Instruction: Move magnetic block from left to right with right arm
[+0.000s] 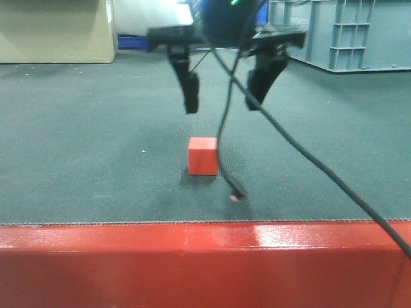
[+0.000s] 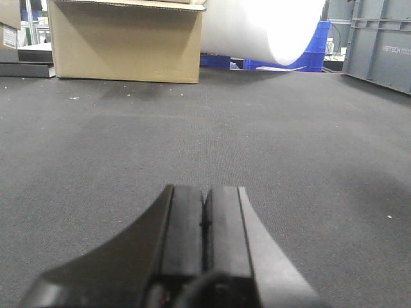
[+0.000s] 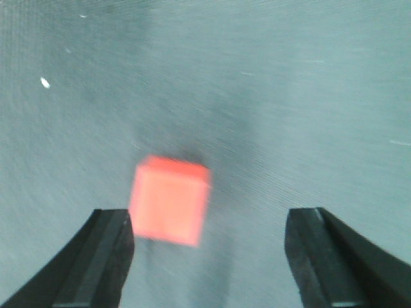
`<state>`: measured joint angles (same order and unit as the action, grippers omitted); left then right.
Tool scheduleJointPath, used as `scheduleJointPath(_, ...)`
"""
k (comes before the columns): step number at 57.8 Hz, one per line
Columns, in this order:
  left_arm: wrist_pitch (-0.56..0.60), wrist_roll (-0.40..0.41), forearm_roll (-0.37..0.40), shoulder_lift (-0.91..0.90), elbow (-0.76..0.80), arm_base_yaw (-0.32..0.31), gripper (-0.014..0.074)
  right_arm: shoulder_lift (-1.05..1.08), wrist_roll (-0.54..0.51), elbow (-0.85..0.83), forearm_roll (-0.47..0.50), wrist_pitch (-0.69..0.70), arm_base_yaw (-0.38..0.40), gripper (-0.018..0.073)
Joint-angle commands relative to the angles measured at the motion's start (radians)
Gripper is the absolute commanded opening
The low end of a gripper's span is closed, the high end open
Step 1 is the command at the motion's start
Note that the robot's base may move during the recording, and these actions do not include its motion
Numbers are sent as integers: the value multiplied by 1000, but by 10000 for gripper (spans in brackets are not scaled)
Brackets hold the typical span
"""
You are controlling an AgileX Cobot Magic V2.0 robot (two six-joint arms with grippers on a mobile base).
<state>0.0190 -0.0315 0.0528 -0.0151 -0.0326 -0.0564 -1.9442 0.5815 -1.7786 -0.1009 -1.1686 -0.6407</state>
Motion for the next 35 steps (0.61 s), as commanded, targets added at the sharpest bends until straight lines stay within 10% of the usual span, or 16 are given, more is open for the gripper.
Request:
scheduleJointPath(1,87,9,5,-8,-9,-4,-117,129,-39,42,-30,69,-1,557)
scheduleJointPath(20,87,9,5,-8,-9,-4,-117,425,-150,425,-30,343,34,80)
scheduleJointPath(35,87,9,5,-8,-9,-4,-117,662,-334,762,52,603,161,57)
